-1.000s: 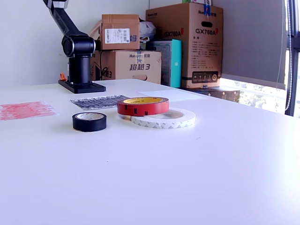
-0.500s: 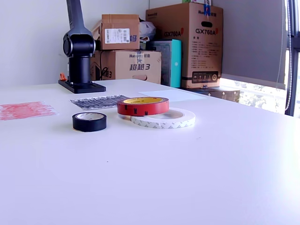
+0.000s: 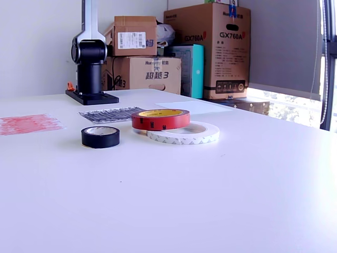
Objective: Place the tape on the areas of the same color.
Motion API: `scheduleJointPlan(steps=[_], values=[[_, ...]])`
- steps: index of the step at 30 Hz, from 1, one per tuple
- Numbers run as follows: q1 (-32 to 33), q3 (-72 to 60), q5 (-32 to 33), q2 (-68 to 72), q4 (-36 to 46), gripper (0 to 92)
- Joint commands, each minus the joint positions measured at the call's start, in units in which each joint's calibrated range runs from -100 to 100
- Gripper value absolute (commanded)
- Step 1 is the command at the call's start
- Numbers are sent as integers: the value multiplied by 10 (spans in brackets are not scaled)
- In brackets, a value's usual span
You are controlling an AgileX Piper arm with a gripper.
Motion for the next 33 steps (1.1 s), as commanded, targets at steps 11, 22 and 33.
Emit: scheduleJointPlan(steps=[11, 22, 33], values=[[-68, 151, -12, 48, -64, 58], [-86, 167, -49, 105, -103, 45], [-94, 168, -61, 157, -167, 258]])
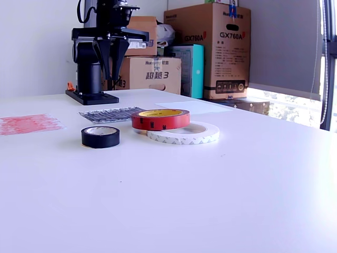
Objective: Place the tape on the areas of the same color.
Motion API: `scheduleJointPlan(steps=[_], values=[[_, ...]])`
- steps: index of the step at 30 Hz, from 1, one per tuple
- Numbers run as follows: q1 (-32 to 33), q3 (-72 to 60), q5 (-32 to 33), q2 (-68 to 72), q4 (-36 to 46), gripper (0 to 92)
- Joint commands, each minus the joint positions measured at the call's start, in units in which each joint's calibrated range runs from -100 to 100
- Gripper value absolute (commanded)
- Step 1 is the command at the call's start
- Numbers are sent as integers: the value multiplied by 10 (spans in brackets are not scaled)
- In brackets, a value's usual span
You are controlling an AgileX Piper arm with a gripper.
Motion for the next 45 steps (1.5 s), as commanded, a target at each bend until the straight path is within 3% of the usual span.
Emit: scheduleJointPlan(steps=[1, 11, 26, 45], values=[[3, -3, -1, 8, -62, 278], [11, 5, -19, 24, -133, 460], [24, 0, -11, 110, -136, 468], [40, -4, -10, 114, -136, 469]])
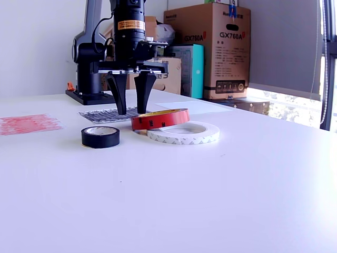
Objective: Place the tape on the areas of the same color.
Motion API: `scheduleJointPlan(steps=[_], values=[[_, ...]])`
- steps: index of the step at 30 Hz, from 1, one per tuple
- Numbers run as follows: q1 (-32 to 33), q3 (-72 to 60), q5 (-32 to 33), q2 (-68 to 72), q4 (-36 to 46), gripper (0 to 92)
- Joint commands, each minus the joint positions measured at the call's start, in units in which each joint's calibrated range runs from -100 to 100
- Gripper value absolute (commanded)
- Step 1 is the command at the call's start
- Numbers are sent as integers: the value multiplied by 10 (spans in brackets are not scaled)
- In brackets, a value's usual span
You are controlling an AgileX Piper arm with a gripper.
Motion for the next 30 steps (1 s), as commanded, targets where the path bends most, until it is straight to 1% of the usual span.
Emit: scheduleJointPlan(steps=[1, 9, 13, 20, 25, 30], values=[[3, -4, -1, -3, 1, 469], [10, -5, 15, -2, 1, 477], [6, -5, 21, -2, 1, 498], [-1, -4, 24, -1, 1, 498], [-4, -6, 41, 20, 1, 498], [-20, -6, 48, 28, 1, 497]])
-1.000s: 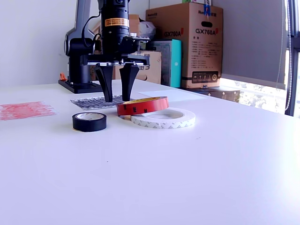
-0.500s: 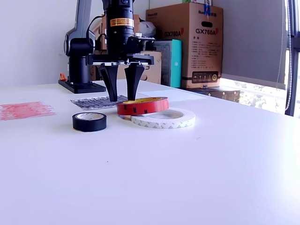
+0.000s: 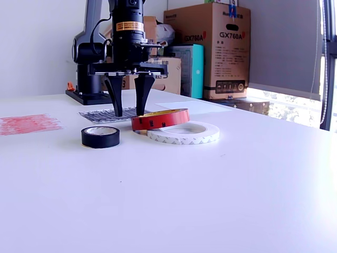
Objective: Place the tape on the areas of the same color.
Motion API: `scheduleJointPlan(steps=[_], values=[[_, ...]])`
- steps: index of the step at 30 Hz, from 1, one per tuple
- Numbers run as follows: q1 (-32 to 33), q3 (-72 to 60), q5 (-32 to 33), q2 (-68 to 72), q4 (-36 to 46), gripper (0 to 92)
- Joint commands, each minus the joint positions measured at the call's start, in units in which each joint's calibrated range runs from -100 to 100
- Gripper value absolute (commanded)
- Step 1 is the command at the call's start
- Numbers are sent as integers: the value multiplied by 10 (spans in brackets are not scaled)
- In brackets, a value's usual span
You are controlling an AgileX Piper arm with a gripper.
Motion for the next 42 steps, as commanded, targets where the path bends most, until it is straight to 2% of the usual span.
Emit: scheduleJointPlan(steps=[1, 24, 37, 42], values=[[-12, -4, 9, 11, -1, 497], [10, -77, 28, 11, 10, 497], [6, -81, 30, 14, 44, 499], [5, -83, 69, 19, 44, 502]])
